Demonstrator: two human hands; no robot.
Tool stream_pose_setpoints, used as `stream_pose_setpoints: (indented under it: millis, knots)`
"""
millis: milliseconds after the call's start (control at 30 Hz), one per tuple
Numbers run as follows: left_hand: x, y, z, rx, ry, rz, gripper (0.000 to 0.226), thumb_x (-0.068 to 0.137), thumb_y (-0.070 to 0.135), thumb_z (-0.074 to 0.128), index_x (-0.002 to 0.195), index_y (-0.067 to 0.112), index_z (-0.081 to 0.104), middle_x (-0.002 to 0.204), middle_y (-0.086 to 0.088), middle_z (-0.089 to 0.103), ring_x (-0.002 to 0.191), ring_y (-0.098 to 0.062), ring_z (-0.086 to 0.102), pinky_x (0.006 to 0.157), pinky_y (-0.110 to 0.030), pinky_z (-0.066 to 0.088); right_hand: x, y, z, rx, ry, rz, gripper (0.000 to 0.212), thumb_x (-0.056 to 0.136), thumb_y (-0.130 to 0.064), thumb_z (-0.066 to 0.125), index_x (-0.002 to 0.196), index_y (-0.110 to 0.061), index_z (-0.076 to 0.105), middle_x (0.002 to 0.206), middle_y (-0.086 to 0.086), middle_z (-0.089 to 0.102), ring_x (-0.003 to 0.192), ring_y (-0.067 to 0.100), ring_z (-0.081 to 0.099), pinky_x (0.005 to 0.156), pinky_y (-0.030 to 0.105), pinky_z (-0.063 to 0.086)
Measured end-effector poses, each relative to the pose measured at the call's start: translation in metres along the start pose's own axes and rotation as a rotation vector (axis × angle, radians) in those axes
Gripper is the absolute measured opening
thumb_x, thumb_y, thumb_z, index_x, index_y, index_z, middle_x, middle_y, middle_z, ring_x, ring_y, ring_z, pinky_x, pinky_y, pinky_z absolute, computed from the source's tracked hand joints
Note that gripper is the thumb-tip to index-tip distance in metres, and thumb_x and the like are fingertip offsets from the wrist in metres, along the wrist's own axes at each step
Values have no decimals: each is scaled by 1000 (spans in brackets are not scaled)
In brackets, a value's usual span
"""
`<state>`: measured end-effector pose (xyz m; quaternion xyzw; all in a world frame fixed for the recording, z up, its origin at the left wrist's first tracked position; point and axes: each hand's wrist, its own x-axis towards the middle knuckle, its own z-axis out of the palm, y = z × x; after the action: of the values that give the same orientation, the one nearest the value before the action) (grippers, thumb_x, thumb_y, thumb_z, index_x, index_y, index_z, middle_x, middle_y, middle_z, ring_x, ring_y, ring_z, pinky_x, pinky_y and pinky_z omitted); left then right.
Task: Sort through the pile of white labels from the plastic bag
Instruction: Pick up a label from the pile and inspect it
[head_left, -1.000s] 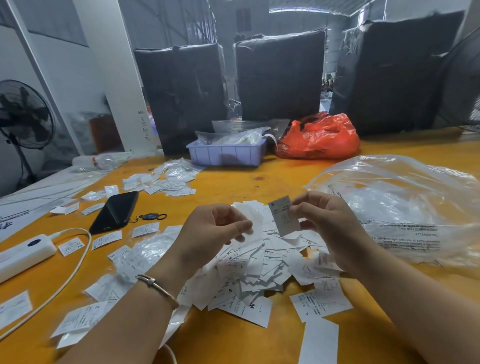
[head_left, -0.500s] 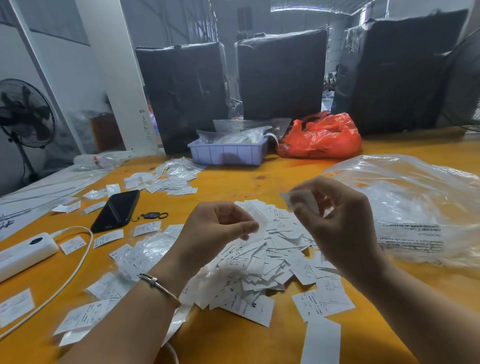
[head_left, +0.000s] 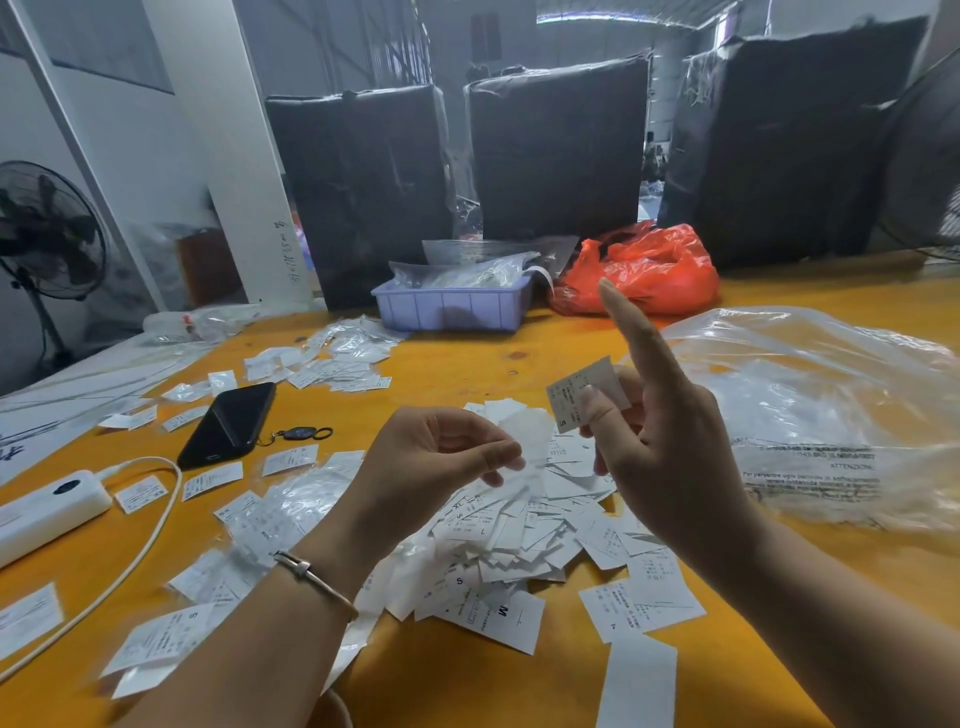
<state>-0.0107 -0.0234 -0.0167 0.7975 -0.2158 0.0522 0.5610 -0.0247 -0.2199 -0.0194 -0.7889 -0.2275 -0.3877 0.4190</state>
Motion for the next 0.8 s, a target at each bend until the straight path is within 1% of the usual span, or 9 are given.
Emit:
stream_pose_setpoints:
  millis: [33, 100, 167, 200, 300, 400, 500, 633, 800]
  knots:
    - [0, 0, 0, 1, -3, 3, 14, 80, 14, 75, 85, 0, 76, 79, -6, 77, 63, -11, 68, 59, -12, 49, 0, -1, -1, 23, 16, 13, 63, 90, 0, 56, 146, -20, 33, 69, 13, 62, 50, 26, 57, 42, 45, 48]
    - [-1, 0, -1, 2, -8, 9, 17, 77, 18, 77, 84, 3, 76, 80, -6, 77, 65, -13, 69, 62, -15, 51, 0, -3, -2, 67, 68, 2, 50, 88, -3, 57, 134, -19, 43, 75, 9, 65, 51, 25, 59, 43, 45, 49]
    - [-1, 0, -1, 1, -11, 15, 21, 74, 23, 77, 84, 5, 77, 80, -5, 77, 67, -16, 70, 66, -19, 54, 1, -6, -5, 84, 105, -37, 32, 88, -9, 61, 116, -17, 50, 81, -4, 66, 51, 23, 61, 43, 43, 49]
    - [-1, 0, -2, 2, -11, 16, 21, 73, 25, 78, 84, 6, 77, 80, -5, 77, 67, -17, 70, 67, -20, 55, 1, -7, -6, 82, 111, -62, 23, 88, -10, 64, 107, -15, 52, 81, -7, 65, 52, 21, 62, 42, 41, 49]
    - [-1, 0, -1, 5, -12, 19, 21, 72, 25, 78, 83, 7, 77, 80, -5, 77, 67, -17, 71, 68, -21, 56, 2, -10, -5, 61, 78, -108, 9, 87, -7, 66, 92, -8, 59, 77, 0, 68, 56, 20, 64, 45, 38, 49]
    - [-1, 0, -1, 6, -11, 17, 22, 72, 26, 78, 83, 7, 77, 79, -4, 77, 67, -16, 71, 66, -20, 56, 0, -11, -4, 17, 41, -114, 3, 85, -10, 66, 87, -9, 64, 72, -4, 67, 56, 14, 62, 48, 37, 50]
    - [-1, 1, -2, 5, -21, 21, 22, 72, 26, 78, 83, 7, 77, 79, -4, 77, 67, -16, 71, 66, -20, 56, -1, -13, -4, -32, 42, -103, 1, 83, -14, 65, 84, -13, 65, 70, -9, 65, 51, 12, 55, 47, 35, 48]
    - [0, 0, 0, 14, -21, 20, 23, 72, 27, 77, 84, 7, 77, 80, -4, 77, 67, -16, 71, 66, -20, 56, -1, -13, -4, -88, 54, -114, 2, 81, -13, 65, 82, -15, 65, 68, -15, 60, 50, 7, 50, 47, 29, 46]
    - [-1, -1, -1, 16, -21, 21, 22, 73, 27, 77, 84, 8, 77, 79, -3, 77, 67, -15, 71, 65, -19, 55, -1, -11, -3, -105, 77, -116, 2, 82, -13, 65, 83, -14, 65, 70, -18, 58, 56, -9, 47, 50, 26, 48]
